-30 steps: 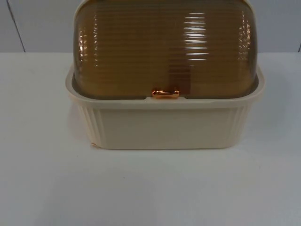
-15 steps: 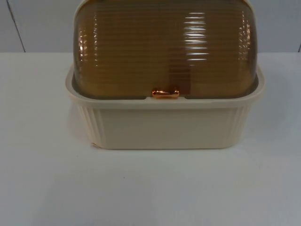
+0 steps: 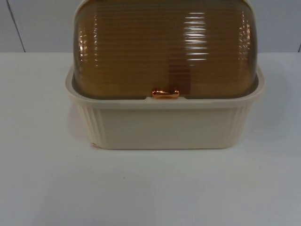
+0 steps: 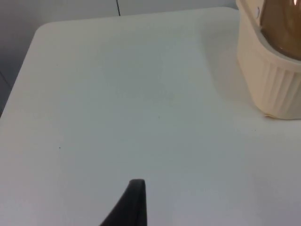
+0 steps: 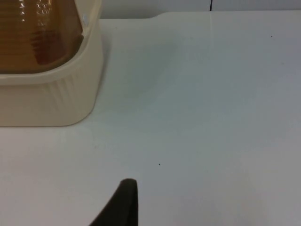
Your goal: Open the box lid with the left hand, place the block into the box with the right hand, then close the box lid with the left hand.
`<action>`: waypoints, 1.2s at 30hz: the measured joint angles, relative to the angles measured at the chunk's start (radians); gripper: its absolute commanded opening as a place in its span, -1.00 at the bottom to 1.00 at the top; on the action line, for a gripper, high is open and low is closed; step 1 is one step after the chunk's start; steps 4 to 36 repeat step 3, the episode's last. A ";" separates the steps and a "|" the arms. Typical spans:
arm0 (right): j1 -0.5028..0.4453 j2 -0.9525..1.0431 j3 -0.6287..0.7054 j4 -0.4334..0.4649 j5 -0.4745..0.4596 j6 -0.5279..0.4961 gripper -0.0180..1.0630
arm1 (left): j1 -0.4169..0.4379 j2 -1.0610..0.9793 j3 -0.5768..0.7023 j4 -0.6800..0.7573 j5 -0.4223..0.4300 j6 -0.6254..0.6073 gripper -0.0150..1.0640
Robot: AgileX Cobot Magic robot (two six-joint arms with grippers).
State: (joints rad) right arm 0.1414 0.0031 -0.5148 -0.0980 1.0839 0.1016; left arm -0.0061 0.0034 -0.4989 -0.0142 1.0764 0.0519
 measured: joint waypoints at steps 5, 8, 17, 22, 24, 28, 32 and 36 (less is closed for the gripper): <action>-0.035 0.000 0.000 0.000 0.000 0.000 0.98 | 0.000 0.000 0.000 0.000 0.000 0.000 0.97; -0.035 0.000 0.000 0.000 0.000 0.000 0.98 | 0.000 0.000 0.000 0.000 0.000 0.000 0.97; -0.035 0.000 0.000 0.000 0.000 0.000 0.98 | 0.000 0.000 0.000 0.000 0.000 0.000 0.97; -0.035 0.000 0.000 0.000 0.000 0.000 0.98 | 0.000 0.000 0.000 0.000 0.000 0.000 0.97; -0.035 0.000 0.000 0.000 0.000 0.000 0.98 | 0.000 0.000 0.000 0.000 0.000 0.000 0.97; -0.035 0.000 0.000 0.000 0.000 0.000 0.98 | 0.000 0.000 0.000 0.000 0.000 0.000 0.97; -0.035 0.000 0.000 0.000 0.000 0.000 0.98 | 0.000 0.000 0.000 0.000 0.000 0.000 0.97; -0.035 0.000 0.000 0.000 0.000 0.000 0.98 | 0.000 0.000 0.000 0.000 0.000 0.000 0.97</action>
